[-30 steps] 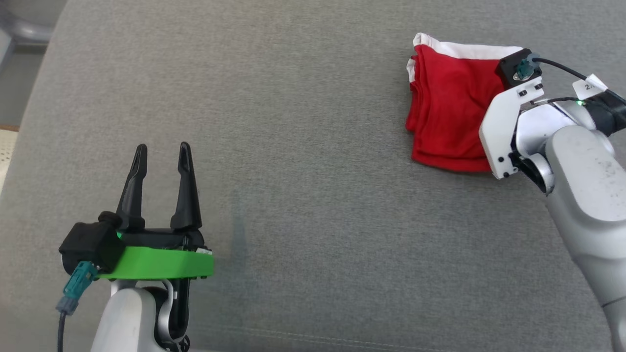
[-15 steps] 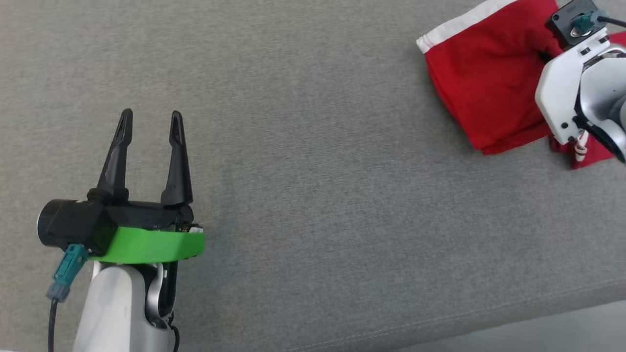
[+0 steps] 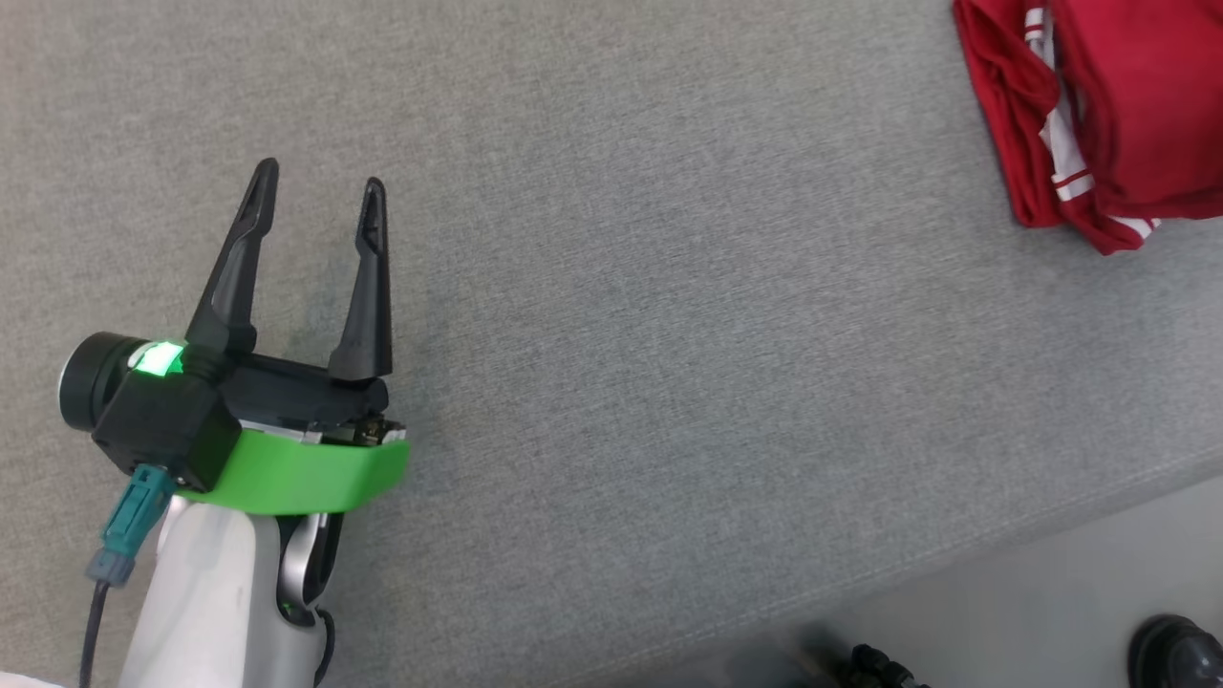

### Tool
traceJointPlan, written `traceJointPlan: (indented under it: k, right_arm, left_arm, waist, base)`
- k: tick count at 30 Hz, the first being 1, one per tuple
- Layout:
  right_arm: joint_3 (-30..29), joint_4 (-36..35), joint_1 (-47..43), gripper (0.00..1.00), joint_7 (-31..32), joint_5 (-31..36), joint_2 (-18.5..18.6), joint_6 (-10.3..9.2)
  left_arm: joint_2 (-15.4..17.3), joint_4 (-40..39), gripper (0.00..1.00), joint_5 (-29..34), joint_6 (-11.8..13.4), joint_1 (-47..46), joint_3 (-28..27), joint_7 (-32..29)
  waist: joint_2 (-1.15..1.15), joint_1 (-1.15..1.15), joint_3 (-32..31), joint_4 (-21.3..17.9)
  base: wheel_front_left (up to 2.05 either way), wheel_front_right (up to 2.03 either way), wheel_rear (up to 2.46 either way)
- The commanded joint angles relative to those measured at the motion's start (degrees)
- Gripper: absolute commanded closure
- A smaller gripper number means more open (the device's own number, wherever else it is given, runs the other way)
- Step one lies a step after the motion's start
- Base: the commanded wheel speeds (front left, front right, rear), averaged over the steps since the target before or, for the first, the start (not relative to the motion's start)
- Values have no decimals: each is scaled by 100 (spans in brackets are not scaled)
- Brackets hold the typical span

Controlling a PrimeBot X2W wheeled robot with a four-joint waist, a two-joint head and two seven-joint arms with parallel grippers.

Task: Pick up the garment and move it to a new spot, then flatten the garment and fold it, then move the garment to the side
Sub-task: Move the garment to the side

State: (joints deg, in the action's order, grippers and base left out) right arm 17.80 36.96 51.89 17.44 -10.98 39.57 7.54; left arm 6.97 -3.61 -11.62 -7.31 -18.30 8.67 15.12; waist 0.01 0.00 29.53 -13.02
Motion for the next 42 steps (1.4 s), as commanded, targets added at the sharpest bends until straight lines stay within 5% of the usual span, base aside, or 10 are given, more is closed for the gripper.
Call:
traceJointPlan:
  k: [1, 6, 7, 9, 16, 24, 35, 42]
  right_arm:
    - [-224, 172, 32, 100, -162, 154, -50, -10]
    - [-1015, 694, 33, 100, -688, 638, -229, -9]
    - [-1171, 759, 31, 91, -797, 820, -241, -9]
    - [-1496, 911, 23, 0, -883, 1079, -324, -9]
    - [-2642, 1072, -164, 0, -962, 1730, -823, -9]
    - [-3101, 70, -1017, 0, -1902, 1537, -1673, -9]
    - [-2666, -2037, -2824, 0, -2351, 874, -2609, -9]
    - [-2192, -2668, -3649, 0, -2849, 519, -2913, -9]
  left_arm:
    - [82, -44, 0, -19, -27, -63, -17, -1]
    - [114, -91, 0, -22, -24, 31, -96, -1]
    - [118, -102, 0, -27, -24, 49, -101, -1]
    - [114, -110, 0, -30, -24, 78, -124, -1]
    - [1, 5, 0, -93, -23, 154, -109, -1]
    - [-204, 414, 0, -239, -24, 412, -199, -1]
    - [-361, 860, 0, -388, -24, 900, -592, 0]
    - [-394, 1194, 0, -449, -24, 1025, -809, -1]
  waist:
    - [-1, 0, 266, 196]
    - [-1, 0, 397, 427]
    - [-1, 0, 411, 470]
    - [-1, 0, 418, 521]
    - [-1, 0, 101, 626]
    - [-1, 0, -780, 724]
    - [-1, 0, -1748, 815]
    - [-1, 0, -2182, 1018]
  base:
    - [0, 0, 0]
    - [0, 0, 0]
    - [0, 0, 0]
    - [0, 0, 0]
    - [0, 0, 0]
    - [0, 0, 0]
    - [0, 0, 0]
    - [0, 0, 0]
